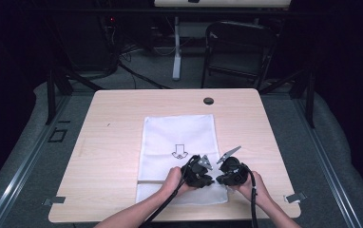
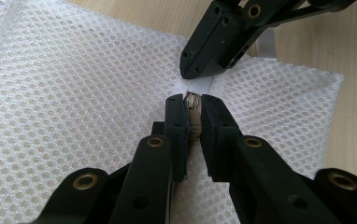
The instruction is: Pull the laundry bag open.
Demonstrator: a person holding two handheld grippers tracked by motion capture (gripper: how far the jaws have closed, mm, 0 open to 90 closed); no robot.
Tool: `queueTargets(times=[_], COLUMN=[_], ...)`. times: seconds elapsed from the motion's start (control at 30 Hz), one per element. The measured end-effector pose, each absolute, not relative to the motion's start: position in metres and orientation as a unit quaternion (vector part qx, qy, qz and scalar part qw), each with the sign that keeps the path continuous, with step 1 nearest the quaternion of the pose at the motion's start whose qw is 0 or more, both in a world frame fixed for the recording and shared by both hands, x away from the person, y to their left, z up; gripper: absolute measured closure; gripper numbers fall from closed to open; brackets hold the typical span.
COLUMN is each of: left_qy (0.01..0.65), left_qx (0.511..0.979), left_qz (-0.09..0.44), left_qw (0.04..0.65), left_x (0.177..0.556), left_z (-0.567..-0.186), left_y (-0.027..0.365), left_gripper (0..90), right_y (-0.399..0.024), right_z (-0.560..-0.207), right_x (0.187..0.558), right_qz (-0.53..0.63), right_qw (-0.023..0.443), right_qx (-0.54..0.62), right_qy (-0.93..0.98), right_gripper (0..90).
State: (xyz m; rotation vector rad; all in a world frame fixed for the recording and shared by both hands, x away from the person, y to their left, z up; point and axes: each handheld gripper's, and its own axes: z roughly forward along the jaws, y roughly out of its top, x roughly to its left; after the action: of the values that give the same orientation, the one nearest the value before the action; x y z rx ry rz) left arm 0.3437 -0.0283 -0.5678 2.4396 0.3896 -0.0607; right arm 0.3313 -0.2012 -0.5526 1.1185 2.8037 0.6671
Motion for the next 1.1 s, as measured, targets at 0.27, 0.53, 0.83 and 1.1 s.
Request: queueTargets(times=[0.27,0.53,0.83,1.1], left_qy=[0.150,0.144,0.144,0.142], left_qx=[0.934,0.934,0.934,0.935], left_qz=[-0.024,-0.028,-0.030,-0.030], left_qw=[0.324,0.327,0.324,0.324], left_x=[0.3438,0.3450,0.3461,0.3467], left_z=[-0.5664,-0.5660,-0.5652,-0.5654], left_y=[-0.0271,-0.0265,-0.0242,-0.0241], left_gripper=[81.6,81.7,81.7,81.8], right_y=[-0.1976,-0.1988,-0.1994,-0.2010], right_z=[-0.5519,-0.5526,-0.5531,-0.5540], right_x=[0.3293,0.3299,0.3304,0.3308], right_qz=[0.206,0.211,0.213,0.216], right_qw=[0.036,0.032,0.020,0.022], right_qx=[0.353,0.358,0.366,0.367], right_qy=[0.912,0.909,0.906,0.905], right_gripper=[90.0,90.0,90.0,90.0])
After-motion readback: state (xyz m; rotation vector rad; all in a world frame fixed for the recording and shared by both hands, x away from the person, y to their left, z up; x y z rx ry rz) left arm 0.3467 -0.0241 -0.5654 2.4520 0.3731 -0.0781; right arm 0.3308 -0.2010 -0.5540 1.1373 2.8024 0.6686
